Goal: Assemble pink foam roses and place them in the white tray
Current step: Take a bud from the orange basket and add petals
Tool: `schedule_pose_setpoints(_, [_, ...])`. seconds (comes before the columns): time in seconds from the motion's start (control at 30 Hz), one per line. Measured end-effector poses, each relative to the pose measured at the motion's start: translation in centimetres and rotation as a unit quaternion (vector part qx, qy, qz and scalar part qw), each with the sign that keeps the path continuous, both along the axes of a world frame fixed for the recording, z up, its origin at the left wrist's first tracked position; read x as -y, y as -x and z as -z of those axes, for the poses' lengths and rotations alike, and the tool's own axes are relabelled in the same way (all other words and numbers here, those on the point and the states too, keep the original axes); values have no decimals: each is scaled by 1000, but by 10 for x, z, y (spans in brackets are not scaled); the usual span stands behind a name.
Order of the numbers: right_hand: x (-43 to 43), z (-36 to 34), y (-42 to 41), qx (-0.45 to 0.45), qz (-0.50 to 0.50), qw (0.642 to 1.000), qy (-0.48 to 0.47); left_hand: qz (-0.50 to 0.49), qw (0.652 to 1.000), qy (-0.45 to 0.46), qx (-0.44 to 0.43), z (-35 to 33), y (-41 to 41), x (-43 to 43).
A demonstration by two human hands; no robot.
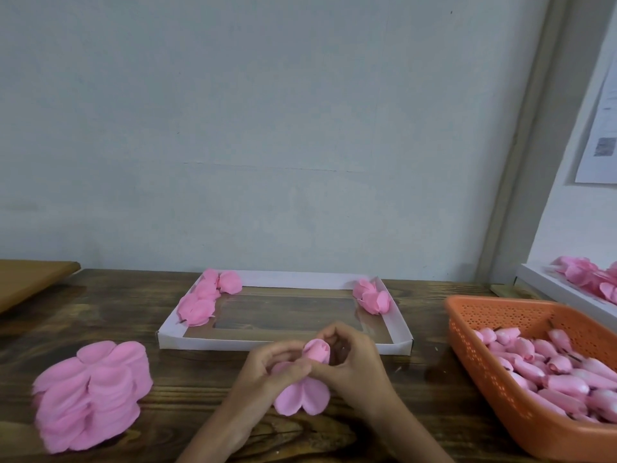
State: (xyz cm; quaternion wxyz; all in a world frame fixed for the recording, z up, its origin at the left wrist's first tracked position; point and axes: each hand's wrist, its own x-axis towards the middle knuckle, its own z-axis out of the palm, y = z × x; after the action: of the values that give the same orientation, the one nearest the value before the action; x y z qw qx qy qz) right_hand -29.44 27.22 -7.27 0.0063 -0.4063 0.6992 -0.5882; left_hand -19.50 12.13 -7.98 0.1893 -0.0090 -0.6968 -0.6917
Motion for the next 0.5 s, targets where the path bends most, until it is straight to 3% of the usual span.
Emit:
schedule_pose_setpoints(0.23, [9, 3, -2, 68, 23, 995, 62, 1, 999, -9, 31, 8, 4, 8])
schedule_pose_setpoints(0.33, [14, 9, -2, 82, 23, 995, 48, -19, 1000, -8, 23, 9, 6, 7])
schedule_pose_setpoints(0.5, [12, 8, 0, 105, -27, 993, 52, -43, 998, -35, 29, 7, 6, 7])
